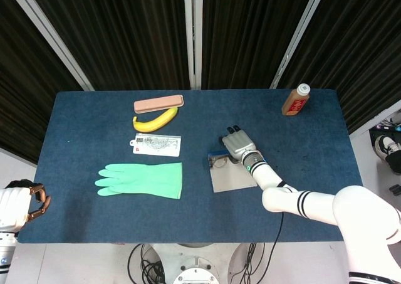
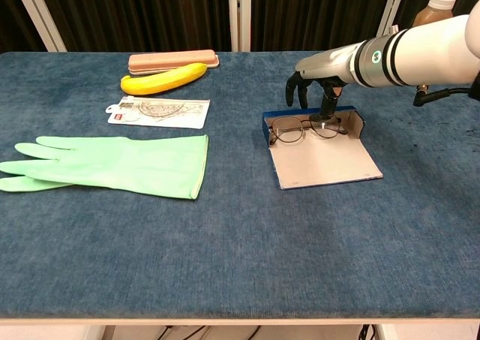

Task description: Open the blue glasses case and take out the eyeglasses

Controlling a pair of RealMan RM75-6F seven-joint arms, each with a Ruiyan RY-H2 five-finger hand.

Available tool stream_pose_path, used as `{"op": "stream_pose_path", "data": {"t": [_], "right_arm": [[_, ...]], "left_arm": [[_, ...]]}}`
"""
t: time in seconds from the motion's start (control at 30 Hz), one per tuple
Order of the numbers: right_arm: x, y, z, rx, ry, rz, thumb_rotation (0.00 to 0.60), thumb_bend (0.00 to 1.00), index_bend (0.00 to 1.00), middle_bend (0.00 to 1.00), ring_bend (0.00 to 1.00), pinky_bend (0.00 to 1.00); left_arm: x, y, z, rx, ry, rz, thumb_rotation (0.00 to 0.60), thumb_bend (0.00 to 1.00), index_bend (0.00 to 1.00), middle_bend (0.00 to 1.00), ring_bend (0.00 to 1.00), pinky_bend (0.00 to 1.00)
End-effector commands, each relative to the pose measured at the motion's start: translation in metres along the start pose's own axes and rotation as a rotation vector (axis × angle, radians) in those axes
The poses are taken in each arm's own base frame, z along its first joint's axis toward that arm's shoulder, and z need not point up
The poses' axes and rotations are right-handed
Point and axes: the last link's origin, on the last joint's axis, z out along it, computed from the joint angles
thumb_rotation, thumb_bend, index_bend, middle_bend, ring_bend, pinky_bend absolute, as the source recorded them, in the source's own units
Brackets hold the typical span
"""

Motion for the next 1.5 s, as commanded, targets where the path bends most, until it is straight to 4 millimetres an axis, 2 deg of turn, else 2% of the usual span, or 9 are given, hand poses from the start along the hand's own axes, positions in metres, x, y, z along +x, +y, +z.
{"op": "stream_pose_path", "data": {"t": [0.03, 0.27, 0.7, 1.0, 1.3, 1.5], "right_arm": [[0.000, 0.000, 0.001, -0.001, 0.000, 0.001, 0.600, 0.39, 0.30, 0.30, 0.00, 0.00], [0.000, 0.000, 0.001, -0.001, 0.007, 0.004, 0.600, 0.42, 0.37, 0.30, 0.00, 0.00], [-0.003, -0.001, 0.002, -0.001, 0.006, -0.002, 0.600, 0.43, 0.43, 0.33, 0.00, 0.00], [-0.003, -0.002, 0.002, -0.001, 0.021, -0.002, 0.600, 0.45, 0.53, 0.37, 0.00, 0.00], [0.000, -0.005, -0.003, 0.009, 0.154, 0.007, 0.600, 0.48, 0.66, 0.41, 0.01, 0.00], [-0.011, -0.011, -0.010, 0.009, 0.316, -0.042, 0.600, 0.48, 0.71, 0.41, 0.02, 0.00]], "left_arm": [[0.000, 0.000, 0.000, 0.000, 0.000, 0.000, 0.600, 0.37, 0.66, 0.66, 0.43, 0.40], [0.000, 0.000, 0.000, 0.000, 0.000, -0.001, 0.600, 0.37, 0.66, 0.66, 0.43, 0.40], [0.000, 0.000, 0.000, -0.001, -0.001, -0.003, 0.600, 0.37, 0.66, 0.66, 0.43, 0.40], [0.000, 0.000, 0.000, -0.002, -0.001, -0.005, 0.600, 0.37, 0.66, 0.66, 0.43, 0.40], [0.000, 0.000, 0.000, -0.002, -0.002, -0.007, 0.600, 0.37, 0.66, 0.66, 0.43, 0.40], [0.000, 0.000, 0.000, -0.002, -0.002, -0.006, 0.600, 0.37, 0.66, 0.66, 0.43, 0.40]]}}
